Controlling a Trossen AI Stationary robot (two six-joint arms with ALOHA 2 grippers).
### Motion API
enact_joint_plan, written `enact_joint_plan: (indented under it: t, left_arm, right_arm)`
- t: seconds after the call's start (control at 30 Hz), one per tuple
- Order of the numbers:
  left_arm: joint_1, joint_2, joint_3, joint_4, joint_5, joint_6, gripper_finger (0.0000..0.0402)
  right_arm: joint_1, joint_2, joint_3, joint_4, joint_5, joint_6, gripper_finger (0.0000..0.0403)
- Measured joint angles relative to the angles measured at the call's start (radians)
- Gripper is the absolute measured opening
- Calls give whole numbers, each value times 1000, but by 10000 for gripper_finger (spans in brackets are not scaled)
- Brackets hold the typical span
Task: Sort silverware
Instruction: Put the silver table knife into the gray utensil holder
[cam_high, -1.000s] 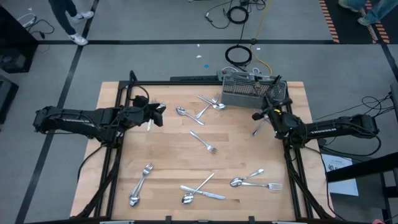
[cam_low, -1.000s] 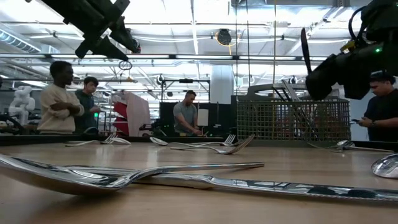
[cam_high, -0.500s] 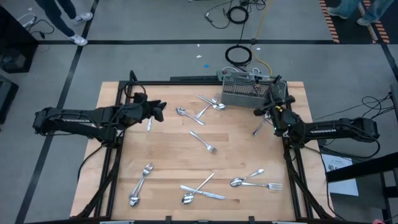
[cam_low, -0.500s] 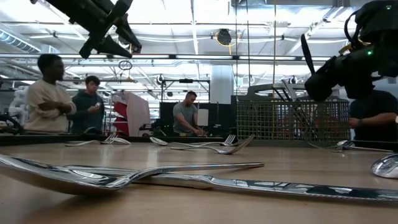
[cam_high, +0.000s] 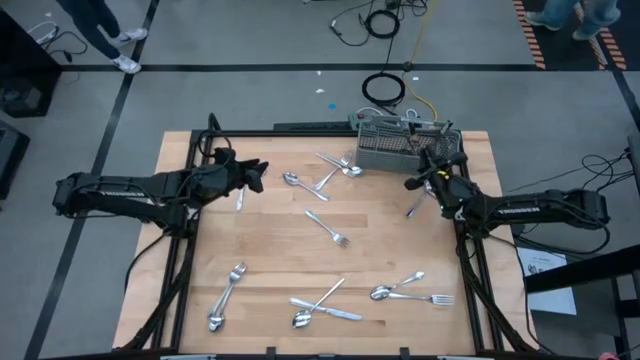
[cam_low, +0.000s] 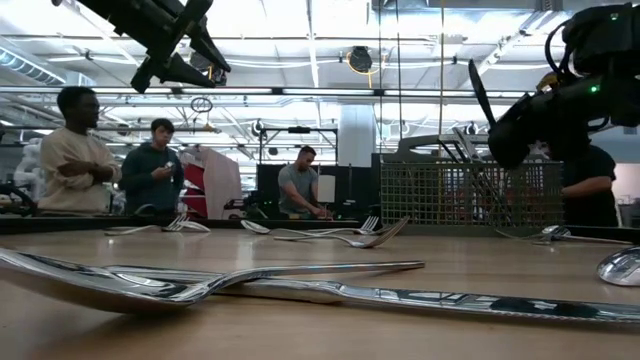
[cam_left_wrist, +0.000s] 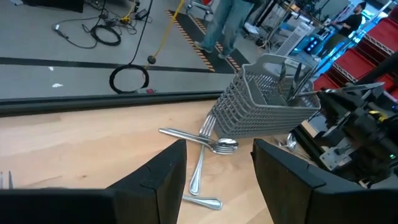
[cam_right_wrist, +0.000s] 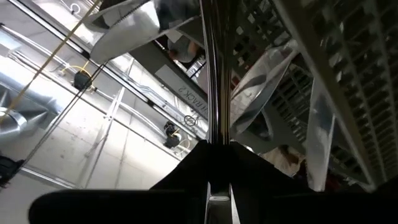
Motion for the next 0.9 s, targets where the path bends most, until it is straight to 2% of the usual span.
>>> enact_joint_plan:
  t: [0.57, 0.9]
  left_arm:
    - [4, 0, 0, -2, 2, -19, 192]
    - [33, 0, 0, -4, 2, -18, 192]
  right_arm:
    - [-5, 0, 0, -38, -3, -45, 53]
    - [-6, 1, 8, -11, -1, -98, 145]
